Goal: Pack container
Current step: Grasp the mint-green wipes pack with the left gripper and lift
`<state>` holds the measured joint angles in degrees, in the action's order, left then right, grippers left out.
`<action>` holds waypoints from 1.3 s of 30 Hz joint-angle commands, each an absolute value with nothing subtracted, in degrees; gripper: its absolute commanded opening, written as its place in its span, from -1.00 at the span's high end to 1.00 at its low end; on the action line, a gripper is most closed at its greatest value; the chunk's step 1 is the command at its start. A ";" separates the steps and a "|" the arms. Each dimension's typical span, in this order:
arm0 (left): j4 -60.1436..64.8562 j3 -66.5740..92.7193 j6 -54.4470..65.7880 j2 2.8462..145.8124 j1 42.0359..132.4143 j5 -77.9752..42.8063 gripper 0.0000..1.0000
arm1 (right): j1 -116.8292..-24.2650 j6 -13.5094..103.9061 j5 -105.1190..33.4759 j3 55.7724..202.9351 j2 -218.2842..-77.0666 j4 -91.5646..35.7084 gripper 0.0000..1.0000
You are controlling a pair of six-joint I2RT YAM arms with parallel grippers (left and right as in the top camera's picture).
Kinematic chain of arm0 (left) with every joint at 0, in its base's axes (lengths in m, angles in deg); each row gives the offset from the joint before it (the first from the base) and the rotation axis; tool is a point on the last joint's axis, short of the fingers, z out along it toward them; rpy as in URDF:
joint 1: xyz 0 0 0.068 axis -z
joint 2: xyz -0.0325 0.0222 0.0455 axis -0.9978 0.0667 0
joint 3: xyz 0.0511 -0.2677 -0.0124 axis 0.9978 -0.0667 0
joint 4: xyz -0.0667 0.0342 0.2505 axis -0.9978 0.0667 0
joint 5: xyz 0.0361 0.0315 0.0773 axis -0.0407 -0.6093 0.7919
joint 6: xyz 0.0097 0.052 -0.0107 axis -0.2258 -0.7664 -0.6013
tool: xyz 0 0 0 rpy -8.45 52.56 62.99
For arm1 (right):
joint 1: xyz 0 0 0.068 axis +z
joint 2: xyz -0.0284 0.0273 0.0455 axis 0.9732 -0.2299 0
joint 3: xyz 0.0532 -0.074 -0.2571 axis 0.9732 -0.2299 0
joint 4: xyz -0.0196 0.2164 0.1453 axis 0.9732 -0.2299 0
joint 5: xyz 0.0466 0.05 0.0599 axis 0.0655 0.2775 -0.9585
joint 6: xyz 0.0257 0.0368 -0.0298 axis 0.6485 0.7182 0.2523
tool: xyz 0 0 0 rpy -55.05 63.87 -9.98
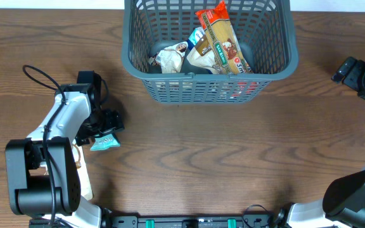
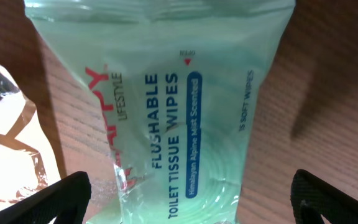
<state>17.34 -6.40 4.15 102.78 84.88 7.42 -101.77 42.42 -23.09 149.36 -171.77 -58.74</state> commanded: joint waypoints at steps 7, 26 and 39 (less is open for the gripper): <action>16.22 -7.15 4.68 103.10 84.92 7.51 -0.89 | -101.81 43.06 -22.89 149.32 -171.53 -58.80 -0.99; 13.86 -11.23 4.68 103.10 84.92 7.51 -0.15 | -101.79 43.06 -22.89 149.32 -171.53 -58.80 -0.99; 13.71 -10.90 4.65 103.02 84.92 7.64 0.89 | -101.81 43.06 -22.89 149.32 -171.53 -58.80 -0.98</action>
